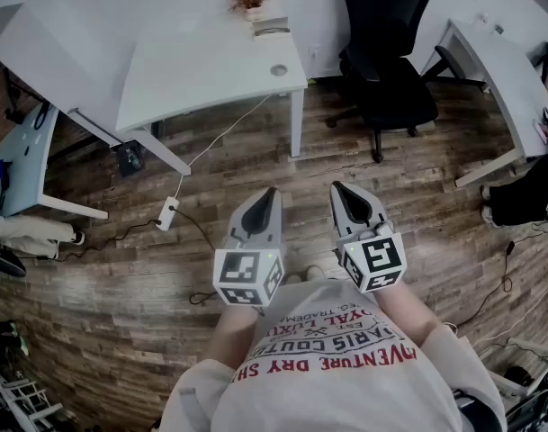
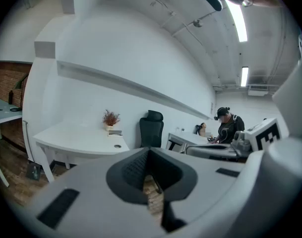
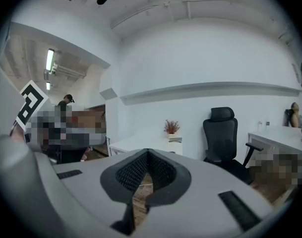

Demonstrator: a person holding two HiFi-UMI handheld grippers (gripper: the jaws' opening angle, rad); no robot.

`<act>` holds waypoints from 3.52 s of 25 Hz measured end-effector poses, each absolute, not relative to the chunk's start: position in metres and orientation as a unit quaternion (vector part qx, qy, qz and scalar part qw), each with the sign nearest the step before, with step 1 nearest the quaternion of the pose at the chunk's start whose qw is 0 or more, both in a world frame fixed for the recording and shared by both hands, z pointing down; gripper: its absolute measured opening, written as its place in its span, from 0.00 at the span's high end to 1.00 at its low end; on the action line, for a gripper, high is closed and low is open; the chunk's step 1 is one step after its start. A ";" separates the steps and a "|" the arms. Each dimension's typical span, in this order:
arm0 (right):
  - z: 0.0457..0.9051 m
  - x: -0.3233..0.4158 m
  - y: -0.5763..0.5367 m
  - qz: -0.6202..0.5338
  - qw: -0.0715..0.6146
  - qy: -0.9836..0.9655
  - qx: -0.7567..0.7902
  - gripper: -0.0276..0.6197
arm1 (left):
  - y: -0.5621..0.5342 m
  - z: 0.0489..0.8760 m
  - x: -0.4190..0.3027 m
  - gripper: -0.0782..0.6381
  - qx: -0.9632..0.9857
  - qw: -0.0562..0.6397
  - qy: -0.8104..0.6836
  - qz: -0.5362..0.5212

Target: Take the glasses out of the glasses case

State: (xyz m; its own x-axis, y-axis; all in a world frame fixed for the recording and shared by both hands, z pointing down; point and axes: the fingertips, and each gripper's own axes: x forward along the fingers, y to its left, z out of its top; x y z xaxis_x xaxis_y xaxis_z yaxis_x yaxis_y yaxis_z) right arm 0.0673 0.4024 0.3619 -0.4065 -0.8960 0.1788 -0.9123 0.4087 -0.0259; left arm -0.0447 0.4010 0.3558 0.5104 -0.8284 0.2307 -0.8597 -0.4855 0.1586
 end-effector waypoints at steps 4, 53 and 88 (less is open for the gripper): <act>0.365 0.064 0.402 0.062 0.076 -0.836 0.541 0.94 | 0.400 0.357 -0.050 0.88 0.859 0.130 -0.491 0.061; 0.402 0.183 0.065 0.116 0.092 -0.878 0.455 0.94 | 0.087 0.393 0.052 0.88 0.793 0.165 -0.582 0.073; 0.437 0.052 -0.230 0.168 0.153 -0.839 0.495 0.94 | -0.226 0.427 -0.078 0.88 0.840 0.209 -0.490 0.103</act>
State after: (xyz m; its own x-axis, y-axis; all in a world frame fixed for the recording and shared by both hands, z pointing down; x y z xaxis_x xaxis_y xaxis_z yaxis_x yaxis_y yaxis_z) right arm 0.0521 -0.2304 0.4366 -0.4640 -0.7788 0.4221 -0.8813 0.4541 -0.1307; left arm -0.0784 -0.2259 0.4266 0.4986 -0.7800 0.3780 -0.8663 -0.4327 0.2497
